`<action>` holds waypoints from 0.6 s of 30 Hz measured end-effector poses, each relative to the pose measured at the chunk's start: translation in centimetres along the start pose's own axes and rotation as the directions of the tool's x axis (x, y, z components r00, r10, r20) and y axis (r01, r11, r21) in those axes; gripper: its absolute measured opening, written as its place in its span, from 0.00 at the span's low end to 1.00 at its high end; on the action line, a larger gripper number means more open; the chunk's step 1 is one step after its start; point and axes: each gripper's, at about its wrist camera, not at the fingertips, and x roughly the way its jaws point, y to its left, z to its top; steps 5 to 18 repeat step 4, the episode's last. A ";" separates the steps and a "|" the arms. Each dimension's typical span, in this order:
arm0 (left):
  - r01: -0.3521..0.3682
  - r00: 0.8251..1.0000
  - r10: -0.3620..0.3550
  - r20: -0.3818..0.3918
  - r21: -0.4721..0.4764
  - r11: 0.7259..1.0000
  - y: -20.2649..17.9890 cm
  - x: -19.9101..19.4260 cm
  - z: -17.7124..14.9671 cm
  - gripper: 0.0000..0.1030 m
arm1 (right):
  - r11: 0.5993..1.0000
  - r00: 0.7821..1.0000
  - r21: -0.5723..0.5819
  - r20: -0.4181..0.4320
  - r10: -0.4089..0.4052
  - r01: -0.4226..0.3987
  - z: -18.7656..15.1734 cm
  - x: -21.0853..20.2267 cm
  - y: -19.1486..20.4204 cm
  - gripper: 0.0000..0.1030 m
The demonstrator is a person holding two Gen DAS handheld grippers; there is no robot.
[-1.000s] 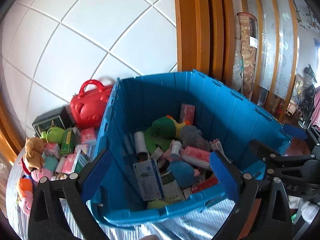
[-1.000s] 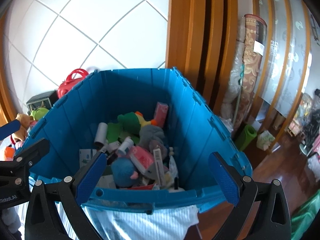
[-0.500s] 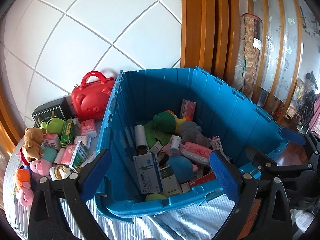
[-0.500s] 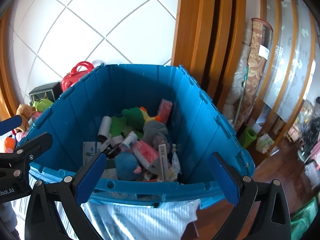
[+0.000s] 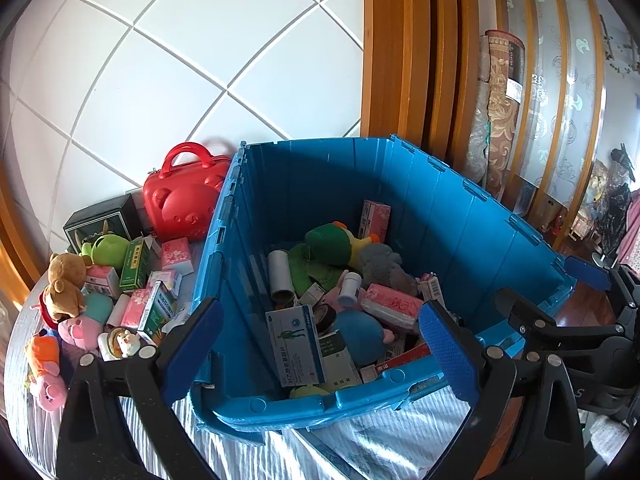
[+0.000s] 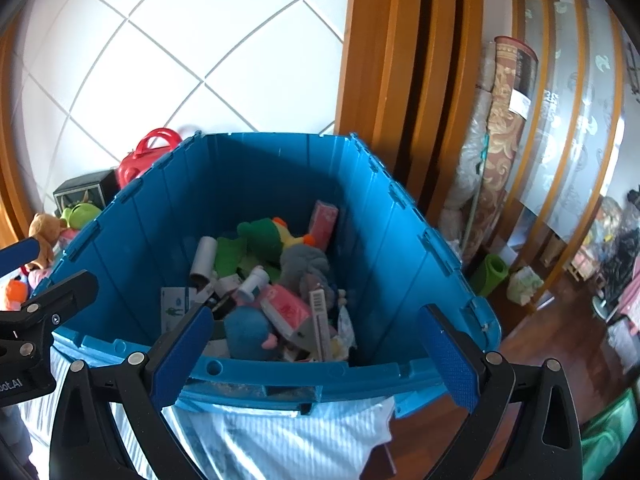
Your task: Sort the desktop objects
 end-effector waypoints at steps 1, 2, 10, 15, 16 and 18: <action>0.000 1.000 0.000 0.002 0.000 1.000 0.0 0.0 0.0 0.97 | 1.000 1.000 0.001 0.000 0.001 -0.001 0.0 0.0 0.0 1.00; 0.000 1.000 0.000 0.003 0.001 1.000 0.0 0.0 0.0 0.97 | 1.000 1.000 0.001 0.000 0.002 -0.002 0.0 0.0 0.0 1.00; 0.002 1.000 -0.002 0.005 0.003 1.000 -0.1 -0.1 0.0 0.97 | 1.000 1.000 0.001 0.000 0.002 -0.002 0.0 0.0 0.0 1.00; 0.002 1.000 -0.002 0.005 0.003 1.000 -0.1 -0.1 0.0 0.97 | 1.000 1.000 0.001 0.000 0.002 -0.002 0.0 0.0 0.0 1.00; 0.002 1.000 -0.002 0.005 0.003 1.000 -0.1 -0.1 0.0 0.97 | 1.000 1.000 0.001 0.000 0.002 -0.002 0.0 0.0 0.0 1.00; 0.002 1.000 -0.002 0.005 0.003 1.000 -0.1 -0.1 0.0 0.97 | 1.000 1.000 0.001 0.000 0.002 -0.002 0.0 0.0 0.0 1.00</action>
